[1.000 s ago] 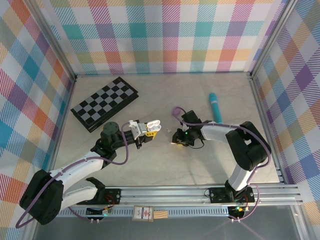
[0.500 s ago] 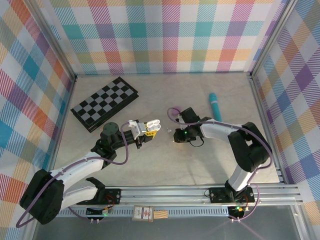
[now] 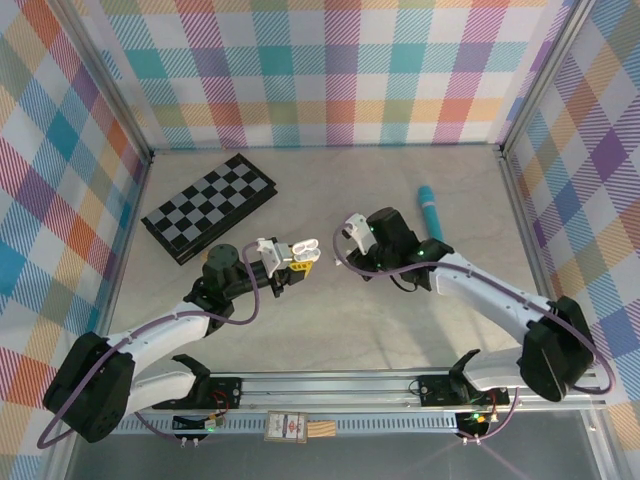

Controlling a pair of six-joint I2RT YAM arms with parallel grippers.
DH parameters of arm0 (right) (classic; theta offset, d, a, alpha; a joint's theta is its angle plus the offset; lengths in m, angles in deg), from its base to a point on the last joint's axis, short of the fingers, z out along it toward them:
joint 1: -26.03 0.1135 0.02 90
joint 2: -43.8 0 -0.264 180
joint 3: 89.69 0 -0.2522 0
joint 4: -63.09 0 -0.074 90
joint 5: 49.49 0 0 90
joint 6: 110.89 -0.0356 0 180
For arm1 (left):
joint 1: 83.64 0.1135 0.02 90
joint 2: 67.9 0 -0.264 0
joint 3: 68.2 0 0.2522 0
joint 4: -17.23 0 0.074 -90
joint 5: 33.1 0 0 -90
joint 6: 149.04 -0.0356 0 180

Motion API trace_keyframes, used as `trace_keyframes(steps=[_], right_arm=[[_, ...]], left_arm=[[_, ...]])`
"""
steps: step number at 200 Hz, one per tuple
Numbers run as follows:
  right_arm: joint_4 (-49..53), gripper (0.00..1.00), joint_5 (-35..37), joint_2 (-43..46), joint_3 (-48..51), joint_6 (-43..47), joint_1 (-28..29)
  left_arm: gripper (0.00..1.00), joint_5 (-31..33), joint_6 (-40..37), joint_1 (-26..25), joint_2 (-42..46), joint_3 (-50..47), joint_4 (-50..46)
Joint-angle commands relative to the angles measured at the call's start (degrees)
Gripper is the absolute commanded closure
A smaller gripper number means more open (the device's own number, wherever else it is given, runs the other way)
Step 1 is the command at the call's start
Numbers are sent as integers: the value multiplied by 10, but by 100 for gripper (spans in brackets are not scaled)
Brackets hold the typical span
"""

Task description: Insert wireless bluetooth earbuds into charging case

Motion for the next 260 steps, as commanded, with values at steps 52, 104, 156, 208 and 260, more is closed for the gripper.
trace_keyframes(steps=[52, 104, 156, 208, 260], right_arm=[[44, 86, 69, 51, -81, 166, 78], [59, 86, 82, 24, -130, 223, 127], [80, 86, 98, -18, -160, 264, 148], [98, 87, 96, -26, -166, 274, 151], [107, 88, 104, -35, -163, 283, 150]], left_arm=[[94, -62, -12, 6, -21, 56, -93], [95, -78, -13, 6, -28, 67, -113], [95, -78, -14, 6, -17, 64, -119], [95, -72, -21, 6, -9, 64, -125], [95, -82, -14, 6, -14, 65, -116]])
